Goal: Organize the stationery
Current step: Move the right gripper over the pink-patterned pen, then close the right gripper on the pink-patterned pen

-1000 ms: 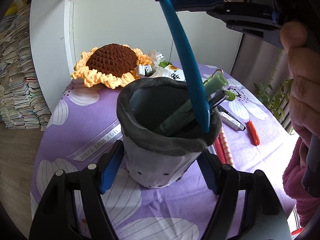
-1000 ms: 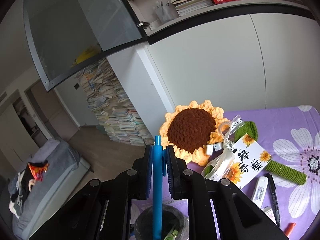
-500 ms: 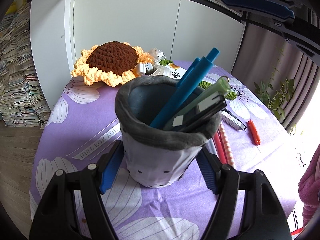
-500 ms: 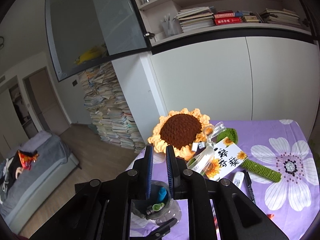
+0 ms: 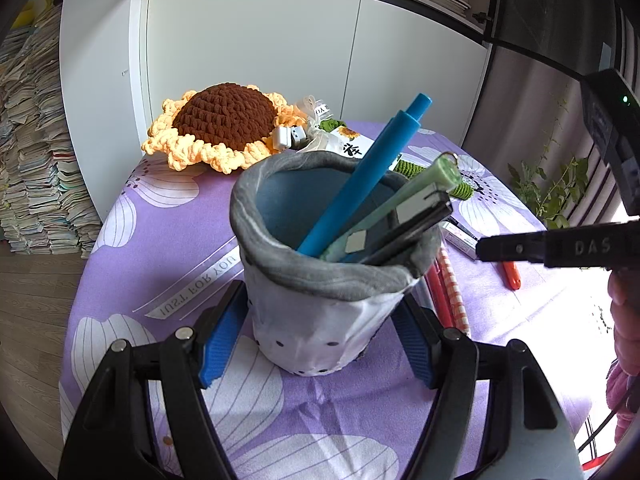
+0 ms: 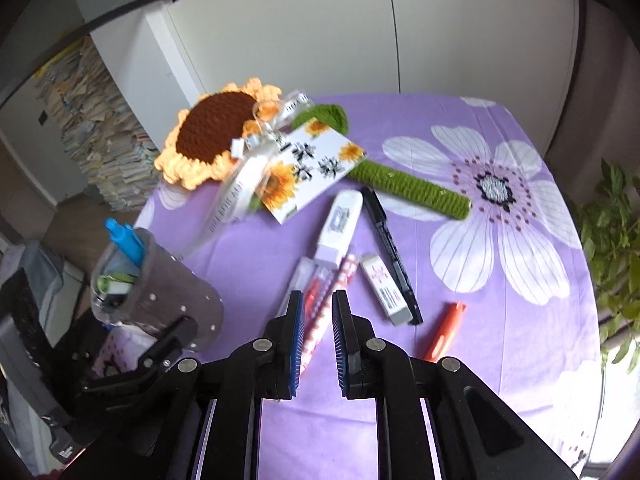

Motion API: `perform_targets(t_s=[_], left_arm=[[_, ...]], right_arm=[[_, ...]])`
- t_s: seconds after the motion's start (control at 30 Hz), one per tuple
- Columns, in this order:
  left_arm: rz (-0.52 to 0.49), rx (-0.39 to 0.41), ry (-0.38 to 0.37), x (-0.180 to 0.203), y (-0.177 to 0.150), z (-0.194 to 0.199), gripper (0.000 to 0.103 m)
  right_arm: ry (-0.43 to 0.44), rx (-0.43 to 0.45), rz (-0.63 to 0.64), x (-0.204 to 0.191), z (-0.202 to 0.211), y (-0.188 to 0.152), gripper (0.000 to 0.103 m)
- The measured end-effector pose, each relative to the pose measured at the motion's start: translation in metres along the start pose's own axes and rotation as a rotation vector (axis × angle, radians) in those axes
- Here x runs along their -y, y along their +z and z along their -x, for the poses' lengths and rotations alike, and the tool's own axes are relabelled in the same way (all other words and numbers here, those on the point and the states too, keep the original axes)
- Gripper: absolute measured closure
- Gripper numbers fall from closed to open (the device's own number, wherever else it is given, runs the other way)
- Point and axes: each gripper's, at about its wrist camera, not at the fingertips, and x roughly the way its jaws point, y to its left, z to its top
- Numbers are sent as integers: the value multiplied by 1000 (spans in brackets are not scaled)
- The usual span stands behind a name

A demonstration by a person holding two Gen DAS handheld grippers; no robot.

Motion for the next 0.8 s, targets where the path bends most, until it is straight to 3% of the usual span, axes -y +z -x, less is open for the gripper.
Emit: perform_targets(t_s=[0.1, 0.2, 0.43, 0.53, 0.8], left_arm=[[0, 0, 0, 0, 0, 0, 32], [0, 0, 0, 0, 0, 0, 32], [0, 0, 0, 0, 0, 0, 32], [0, 0, 0, 0, 0, 0, 32], [0, 0, 1, 0, 0, 0, 32]], right_arm=[[19, -87, -36, 7, -21, -12, 88], [22, -123, -46, 6, -32, -18, 74], [-64, -132, 25, -7, -36, -24, 73], [-124, -132, 71, -13, -36, -27, 88], [-113, -163, 112, 1, -6, -50, 92]])
